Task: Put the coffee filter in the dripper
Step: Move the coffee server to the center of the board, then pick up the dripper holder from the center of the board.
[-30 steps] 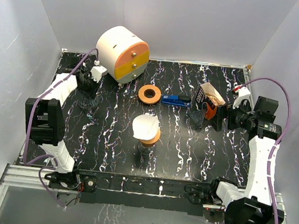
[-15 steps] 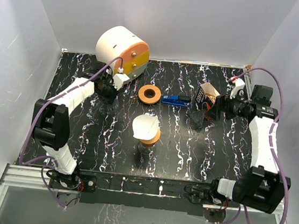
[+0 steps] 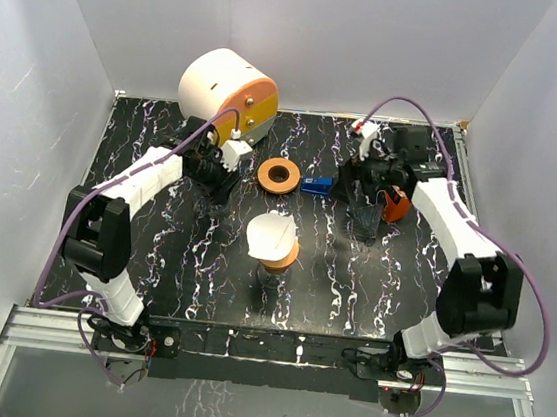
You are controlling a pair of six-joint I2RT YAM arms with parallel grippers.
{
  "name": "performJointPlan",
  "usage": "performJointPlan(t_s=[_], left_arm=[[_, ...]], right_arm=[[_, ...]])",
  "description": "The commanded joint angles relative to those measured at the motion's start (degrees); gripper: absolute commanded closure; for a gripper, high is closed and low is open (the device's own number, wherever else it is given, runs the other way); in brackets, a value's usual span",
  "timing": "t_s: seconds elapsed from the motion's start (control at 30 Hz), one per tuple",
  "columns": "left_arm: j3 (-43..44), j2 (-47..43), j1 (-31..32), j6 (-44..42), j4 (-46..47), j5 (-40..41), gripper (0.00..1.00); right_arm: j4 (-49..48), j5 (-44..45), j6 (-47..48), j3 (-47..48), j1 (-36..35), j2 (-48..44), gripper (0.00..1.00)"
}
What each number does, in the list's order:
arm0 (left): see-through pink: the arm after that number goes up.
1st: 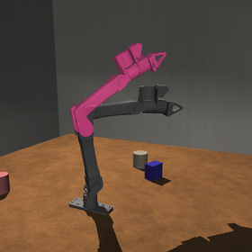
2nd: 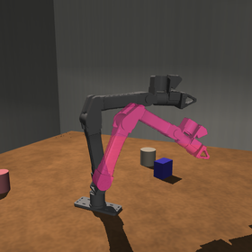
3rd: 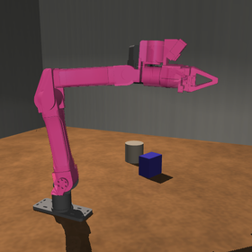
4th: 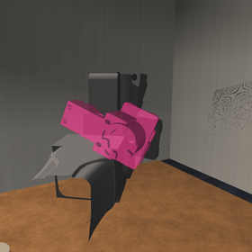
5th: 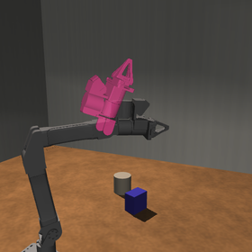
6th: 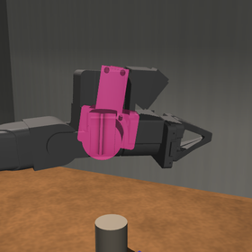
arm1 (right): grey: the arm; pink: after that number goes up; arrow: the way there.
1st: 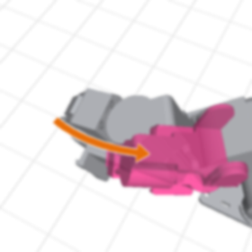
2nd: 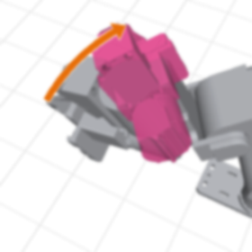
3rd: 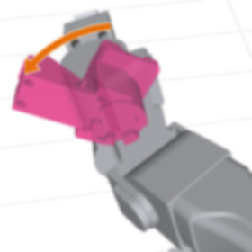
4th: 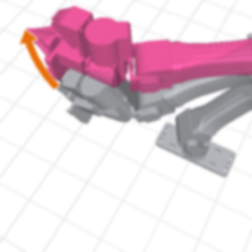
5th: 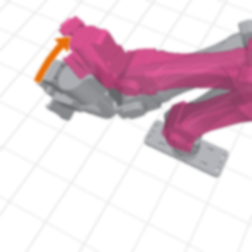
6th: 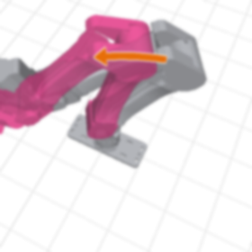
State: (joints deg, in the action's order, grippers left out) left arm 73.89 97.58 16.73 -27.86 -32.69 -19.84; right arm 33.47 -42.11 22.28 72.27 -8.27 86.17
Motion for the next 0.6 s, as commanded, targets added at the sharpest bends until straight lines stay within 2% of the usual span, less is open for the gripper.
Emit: performJointPlan(t_s=[0.0,0.3,0.43,0.57], left_arm=[[4.24,-4.40,-0.03,0.23,-1.37,-2.58,0.45],[9.53,-4.49,-1.24,5.94,-0.62,-0.20,0.30],[9.04,-6.39,-3.46,7.50,-0.53,0.14,0.25],[7.42,-8.97,-5.48,7.53,0.49,0.75,0.22]], right_arm=[[-6.67,1.51,-1.77,6.45,-4.38,6.30,0.13],[-9.39,8.21,-9.57,18.77,-12.02,22.59,0.17],[-8.70,11.09,-12.41,25.68,-14.11,29.33,0.17],[-7.31,18.51,-13.77,32.94,-16.31,35.20,0.18]])
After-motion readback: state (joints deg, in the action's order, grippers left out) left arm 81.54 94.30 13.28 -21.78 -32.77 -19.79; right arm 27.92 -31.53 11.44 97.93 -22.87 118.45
